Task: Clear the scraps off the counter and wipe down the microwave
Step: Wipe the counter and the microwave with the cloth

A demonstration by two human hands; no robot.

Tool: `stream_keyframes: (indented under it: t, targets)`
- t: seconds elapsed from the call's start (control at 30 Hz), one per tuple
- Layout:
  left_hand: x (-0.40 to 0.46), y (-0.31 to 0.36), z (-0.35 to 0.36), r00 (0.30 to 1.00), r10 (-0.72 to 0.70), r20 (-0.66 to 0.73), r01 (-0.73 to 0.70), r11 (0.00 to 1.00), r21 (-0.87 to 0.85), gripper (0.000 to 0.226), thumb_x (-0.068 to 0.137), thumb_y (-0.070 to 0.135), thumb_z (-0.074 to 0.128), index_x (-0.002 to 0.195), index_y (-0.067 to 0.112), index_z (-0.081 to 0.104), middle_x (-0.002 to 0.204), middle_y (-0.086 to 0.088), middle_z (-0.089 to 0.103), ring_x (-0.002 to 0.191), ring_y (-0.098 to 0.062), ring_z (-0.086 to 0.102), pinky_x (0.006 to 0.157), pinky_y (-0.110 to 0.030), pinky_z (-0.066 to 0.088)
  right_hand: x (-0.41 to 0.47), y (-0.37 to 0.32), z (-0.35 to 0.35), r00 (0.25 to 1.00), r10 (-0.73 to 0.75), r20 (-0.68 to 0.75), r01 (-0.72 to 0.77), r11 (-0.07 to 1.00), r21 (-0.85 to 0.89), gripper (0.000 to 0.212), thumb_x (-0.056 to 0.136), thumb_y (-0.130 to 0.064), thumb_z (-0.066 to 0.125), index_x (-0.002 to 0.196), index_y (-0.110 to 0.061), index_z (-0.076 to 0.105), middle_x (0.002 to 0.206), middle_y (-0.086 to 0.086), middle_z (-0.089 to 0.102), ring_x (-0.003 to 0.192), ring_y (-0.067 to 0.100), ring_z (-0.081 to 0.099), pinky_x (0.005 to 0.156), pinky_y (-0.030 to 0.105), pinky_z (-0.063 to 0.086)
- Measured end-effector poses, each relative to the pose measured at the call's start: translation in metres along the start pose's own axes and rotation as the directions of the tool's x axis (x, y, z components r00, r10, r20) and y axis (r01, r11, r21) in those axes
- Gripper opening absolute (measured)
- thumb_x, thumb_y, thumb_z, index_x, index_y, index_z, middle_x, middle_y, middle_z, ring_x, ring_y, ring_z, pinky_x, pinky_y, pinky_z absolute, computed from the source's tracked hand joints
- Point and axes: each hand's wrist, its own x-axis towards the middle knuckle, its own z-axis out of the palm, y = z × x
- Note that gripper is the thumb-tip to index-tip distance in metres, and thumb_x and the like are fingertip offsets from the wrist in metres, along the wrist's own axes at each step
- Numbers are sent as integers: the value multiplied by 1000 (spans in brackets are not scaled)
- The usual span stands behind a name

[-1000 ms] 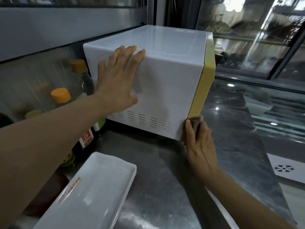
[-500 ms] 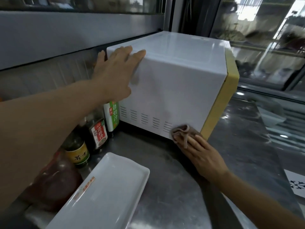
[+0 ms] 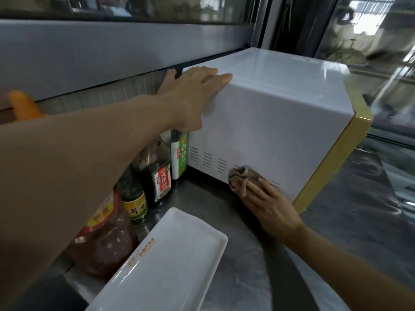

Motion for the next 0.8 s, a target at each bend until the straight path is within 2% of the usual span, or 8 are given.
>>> stream_keyframes:
  t: [0.07,0.13,0.27,0.4,0.5,0.57,0.67,0.8]
  targets:
    - [0,-3,-4,1000,-17,7,17,1000,11,110,71,15,72,149,32,-3,159,5,0,146,-17,4,113,-58,4,-4,8,-11,998,0,-58,-2,1000,-29,60,95,-23,33,148,-7,9,158,10,7,145,30,1,102,44,-35]
    - [0,-11,-7,997,-70,12,70,998,4,111,72,18,74,149,27,-5,159,2,-5,146,-20,5,114,-55,3,-7,29,-29,959,127,-254,-123,992,32,56,87,-21,39,142,-11,36,150,6,34,141,27,28,113,42,-12]
    - [-5,-19,0,996,-92,7,92,995,31,107,74,18,72,150,23,-3,160,-1,-2,147,-19,4,116,-48,6,10,61,-46,823,326,-465,-248,943,222,58,88,-16,23,145,-13,30,153,1,28,143,22,20,117,42,-1]
    - [-6,-18,6,995,-95,-26,94,995,-15,106,75,11,70,150,23,-3,160,-1,-3,147,-18,2,116,-45,10,30,27,-43,945,128,-300,-110,991,77,54,87,-20,29,137,-16,46,146,1,42,138,22,33,117,47,-2]
    - [-7,-19,7,995,-98,-4,97,994,-55,109,74,5,69,150,23,-7,159,-1,-8,147,-19,-2,115,-45,12,32,6,-29,998,-64,27,64,998,3,56,97,-19,32,149,-10,12,159,7,4,144,25,-12,97,48,-36]
    - [-7,-19,8,996,-94,5,94,993,-75,108,75,4,67,150,24,-9,159,0,-11,147,-19,-5,115,-46,13,34,12,-38,999,-29,-41,29,1000,-5,54,95,-22,38,147,-11,26,157,6,17,145,25,0,102,49,-33]
    - [-7,-19,12,995,-99,9,100,990,-100,111,74,5,68,149,24,-11,158,1,-14,146,-18,-9,114,-48,14,52,34,-60,924,130,-359,-97,989,109,50,86,-23,30,126,-16,60,137,2,53,132,25,44,114,46,4]
    - [-6,-20,15,995,-95,13,96,990,-100,115,72,6,71,149,24,-13,158,1,-16,146,-18,-11,113,-49,16,78,31,-70,934,108,-342,-88,993,73,54,85,-24,31,135,-18,51,145,1,44,138,25,34,117,51,5]
